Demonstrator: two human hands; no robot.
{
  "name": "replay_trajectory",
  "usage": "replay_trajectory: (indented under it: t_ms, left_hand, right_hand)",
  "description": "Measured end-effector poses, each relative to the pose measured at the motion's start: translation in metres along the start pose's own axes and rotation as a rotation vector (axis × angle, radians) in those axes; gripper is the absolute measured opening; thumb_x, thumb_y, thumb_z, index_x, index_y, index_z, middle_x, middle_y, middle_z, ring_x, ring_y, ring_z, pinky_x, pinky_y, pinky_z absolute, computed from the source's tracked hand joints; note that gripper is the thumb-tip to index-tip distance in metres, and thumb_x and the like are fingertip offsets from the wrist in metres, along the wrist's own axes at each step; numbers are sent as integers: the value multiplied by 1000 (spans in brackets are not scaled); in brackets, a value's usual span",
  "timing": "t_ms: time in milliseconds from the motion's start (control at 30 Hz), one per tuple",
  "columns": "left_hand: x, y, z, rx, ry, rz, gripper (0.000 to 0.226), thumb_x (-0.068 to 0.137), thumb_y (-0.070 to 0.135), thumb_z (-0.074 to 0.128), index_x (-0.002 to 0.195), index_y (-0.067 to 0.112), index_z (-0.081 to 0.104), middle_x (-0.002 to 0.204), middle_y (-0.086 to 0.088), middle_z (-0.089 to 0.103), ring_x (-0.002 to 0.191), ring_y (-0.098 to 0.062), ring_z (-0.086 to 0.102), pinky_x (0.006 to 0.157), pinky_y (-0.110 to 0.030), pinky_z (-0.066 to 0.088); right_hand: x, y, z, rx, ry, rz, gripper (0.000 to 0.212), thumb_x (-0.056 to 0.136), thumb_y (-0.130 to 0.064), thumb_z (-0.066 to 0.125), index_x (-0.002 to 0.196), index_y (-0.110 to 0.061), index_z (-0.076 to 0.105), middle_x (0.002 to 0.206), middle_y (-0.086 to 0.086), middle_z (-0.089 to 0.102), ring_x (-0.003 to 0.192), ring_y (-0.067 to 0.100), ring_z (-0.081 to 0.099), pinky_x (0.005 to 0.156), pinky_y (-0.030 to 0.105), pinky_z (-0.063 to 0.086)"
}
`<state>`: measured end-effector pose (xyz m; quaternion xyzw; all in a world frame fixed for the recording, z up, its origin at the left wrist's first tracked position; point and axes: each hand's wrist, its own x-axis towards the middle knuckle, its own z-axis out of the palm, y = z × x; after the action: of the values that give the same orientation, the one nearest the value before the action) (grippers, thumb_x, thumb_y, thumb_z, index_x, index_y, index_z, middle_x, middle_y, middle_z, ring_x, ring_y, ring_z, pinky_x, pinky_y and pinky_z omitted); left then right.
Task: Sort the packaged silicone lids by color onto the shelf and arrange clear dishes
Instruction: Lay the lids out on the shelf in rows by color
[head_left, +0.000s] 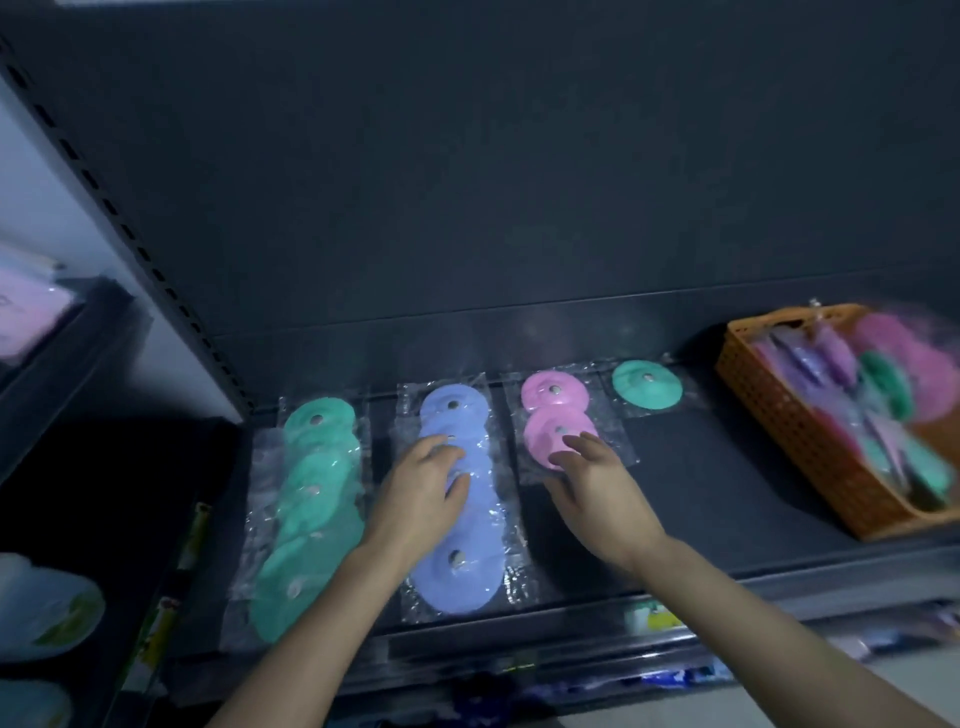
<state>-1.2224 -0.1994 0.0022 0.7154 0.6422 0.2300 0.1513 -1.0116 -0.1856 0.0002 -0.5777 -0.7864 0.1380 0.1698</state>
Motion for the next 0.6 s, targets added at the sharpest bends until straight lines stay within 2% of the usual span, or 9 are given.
replay_trajectory:
  t_ms: [67,167,233,333,433,600]
  left_hand:
    - [9,25,11,7,-26,48,29,90,17,56,116,7,64,127,-5,57,117,-22,53,97,-24,36]
    - [22,65,34,14,-42,112,26,90,18,56,112,10,66,121,-2,59,113,-18,54,88,-17,35]
    - [33,93,49,-6,-51,119,27,90,17,56,115,10,66,123,-1,59,113,-18,55,88,-12,33]
    - [51,136,74,-18,-54,132,26,88,17,59,113,11,67,119,0,63,111,-19,57,95,-18,36]
    - [68,178,99,-23,-35,156,28,88,22,59,115,16,66,118,3,64,108,-13,59,94,-22,43]
    - [84,244,142,-142,-60,90,33,89,26,60,122,19,61,119,1,63,106,-12,60,93,-27,47]
  right_hand:
    - [-6,21,-15,5,29,-7,21,87,-10,55,100,0,67,114,20,61,111,38,52,93,37,46]
    - [-11,56,-39,26,72,-30,15,85,-8,55,91,-4,68,102,13,63,99,32,57,86,32,48]
    - [-13,82,-59,20,88,-31,18,84,-13,53,90,-4,67,104,14,63,101,32,57,89,33,48]
    - [-20,123,-93,-6,145,-37,18,84,-13,57,95,-4,68,109,16,63,106,32,58,93,34,47]
    - [-28,172,-123,4,203,3,18,82,-9,65,99,-4,69,113,17,63,104,32,61,89,32,48]
    - [-44,239,-158,66,245,-55,16,79,-8,57,89,-8,69,92,8,68,83,28,66,71,30,52]
